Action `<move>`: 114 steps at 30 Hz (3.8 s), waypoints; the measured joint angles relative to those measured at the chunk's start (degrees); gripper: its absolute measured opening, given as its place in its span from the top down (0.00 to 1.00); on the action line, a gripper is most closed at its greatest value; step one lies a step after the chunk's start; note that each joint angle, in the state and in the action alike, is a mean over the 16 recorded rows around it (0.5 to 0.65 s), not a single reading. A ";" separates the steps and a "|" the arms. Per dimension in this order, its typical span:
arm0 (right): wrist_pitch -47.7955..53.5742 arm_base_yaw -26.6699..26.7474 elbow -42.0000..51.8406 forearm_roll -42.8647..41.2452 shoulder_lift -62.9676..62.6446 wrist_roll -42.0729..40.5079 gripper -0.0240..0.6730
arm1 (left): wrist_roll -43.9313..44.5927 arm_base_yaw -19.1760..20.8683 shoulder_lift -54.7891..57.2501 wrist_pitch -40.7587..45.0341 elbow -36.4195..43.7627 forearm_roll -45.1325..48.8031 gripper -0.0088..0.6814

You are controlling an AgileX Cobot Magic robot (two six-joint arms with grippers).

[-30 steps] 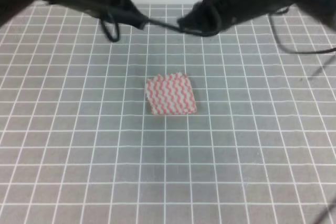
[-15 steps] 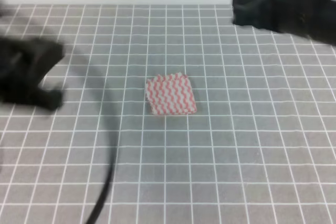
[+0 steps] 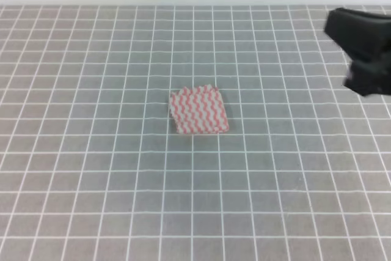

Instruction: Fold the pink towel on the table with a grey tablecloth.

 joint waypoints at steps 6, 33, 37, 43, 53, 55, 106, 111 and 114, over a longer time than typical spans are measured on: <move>0.33 0.41 2.00 0.04 -4.85 -0.02 0.99 | -0.03 0.00 -2.47 4.45 1.44 -0.30 0.99; 4.32 -2.58 5.96 -4.98 -2.11 -0.04 0.99 | 0.29 -0.01 -2.64 11.59 1.61 -0.08 0.99; 0.22 -4.42 10.13 -7.72 -4.61 -0.06 0.99 | 0.29 -0.01 -2.64 11.63 1.61 0.03 0.99; -5.29 -9.45 18.95 -10.71 -13.76 -2.11 0.99 | 0.31 0.00 -2.51 11.58 1.62 0.26 0.99; -5.52 -22.00 32.97 -11.75 -33.67 -7.48 0.99 | 0.30 0.00 -2.47 11.64 1.62 0.53 0.99; -4.87 -24.23 34.76 -11.72 -36.40 -8.14 0.99 | 0.30 0.00 -2.47 11.64 1.62 0.53 0.99; 10.40 -28.92 50.63 -46.59 -55.83 26.02 0.99 | 0.33 -0.02 -2.86 11.97 1.58 1.04 0.99; 10.40 -28.92 50.45 -46.57 -55.83 25.98 0.99 | 0.33 -0.02 -2.86 11.97 1.58 1.05 0.99; 10.46 -28.92 50.18 -46.54 -55.83 25.97 0.99 | 0.25 -0.02 -2.80 11.71 1.59 1.45 0.99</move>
